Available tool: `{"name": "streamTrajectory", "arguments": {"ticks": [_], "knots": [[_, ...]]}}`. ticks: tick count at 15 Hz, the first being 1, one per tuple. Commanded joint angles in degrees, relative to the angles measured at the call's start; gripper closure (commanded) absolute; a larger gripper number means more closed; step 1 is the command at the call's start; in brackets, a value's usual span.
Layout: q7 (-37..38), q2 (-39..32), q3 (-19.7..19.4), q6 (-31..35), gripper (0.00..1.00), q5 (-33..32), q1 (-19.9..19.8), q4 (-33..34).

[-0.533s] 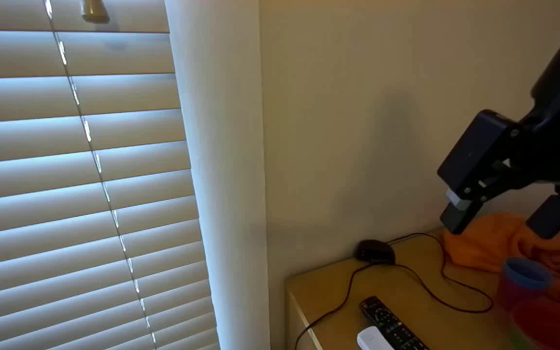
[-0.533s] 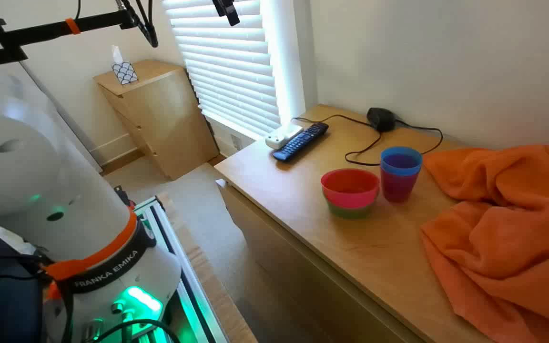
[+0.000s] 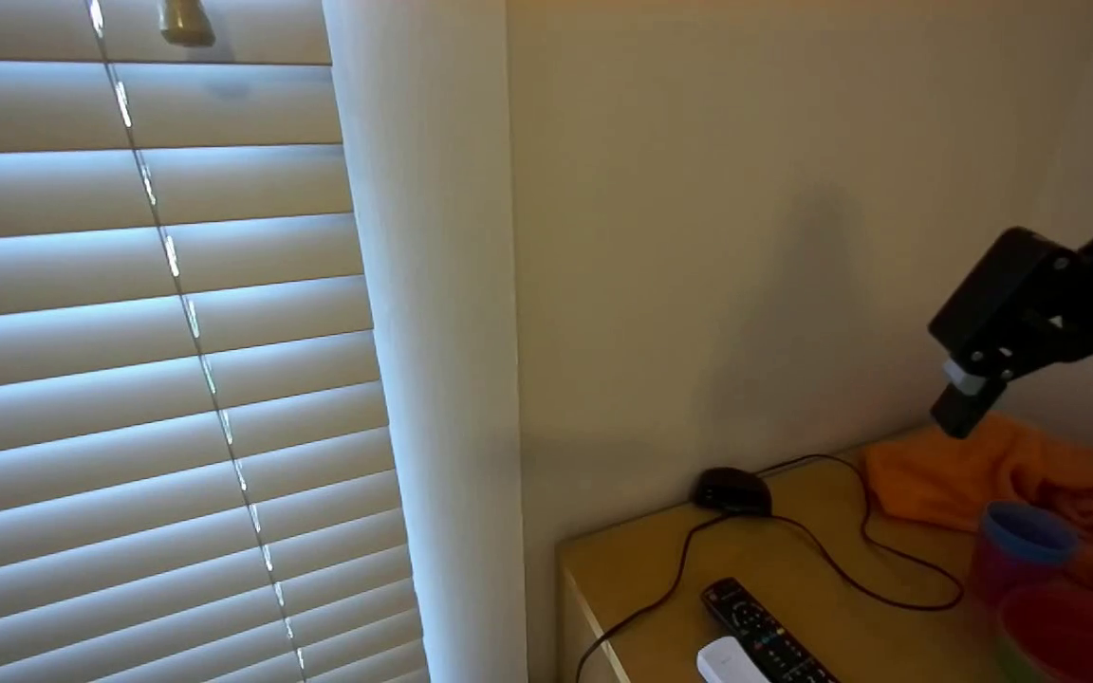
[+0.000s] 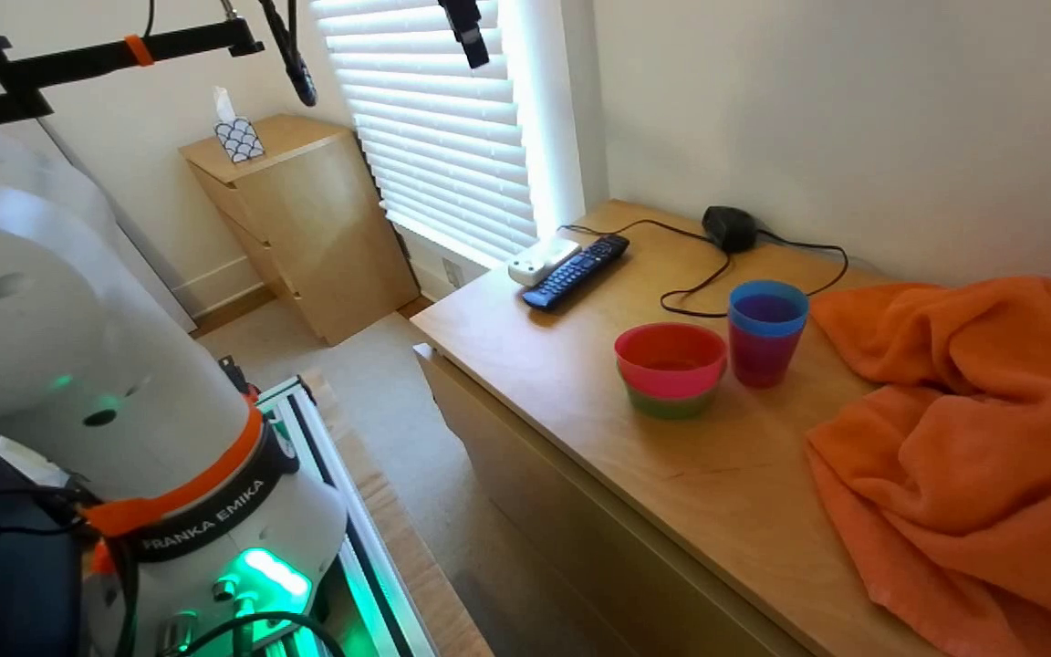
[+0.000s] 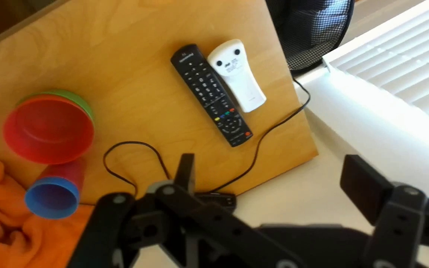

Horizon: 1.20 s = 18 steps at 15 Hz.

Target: Move the cups to the left

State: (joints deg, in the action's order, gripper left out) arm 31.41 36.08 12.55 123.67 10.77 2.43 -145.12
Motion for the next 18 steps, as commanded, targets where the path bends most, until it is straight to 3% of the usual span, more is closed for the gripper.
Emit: {"name": "streamTrajectory", "arguments": {"ticks": [1, 4, 9, 12, 15, 16, 17, 18], "knots": [[0.0, 6.6, -5.9, 3.7, 0.00, 1.4, -4.5, -10.6], [0.1, 7.0, -10.3, 7.6, 0.00, 0.1, -11.2, -16.5], [-1.6, -0.6, -17.5, 6.2, 0.00, -1.4, -21.6, -13.6], [-7.4, -8.2, -21.8, 4.7, 0.00, -1.6, -23.5, -10.7], [-8.6, -16.1, -23.0, 10.2, 0.00, -0.2, -23.0, -8.6], [-9.4, -17.2, -23.4, 11.1, 0.00, 1.9, -21.4, -7.8], [-7.9, -12.5, -22.7, 9.7, 0.00, -0.4, -23.0, -10.4], [-8.0, -14.5, -22.8, 10.5, 0.00, 0.0, -22.5, -9.5]]}}
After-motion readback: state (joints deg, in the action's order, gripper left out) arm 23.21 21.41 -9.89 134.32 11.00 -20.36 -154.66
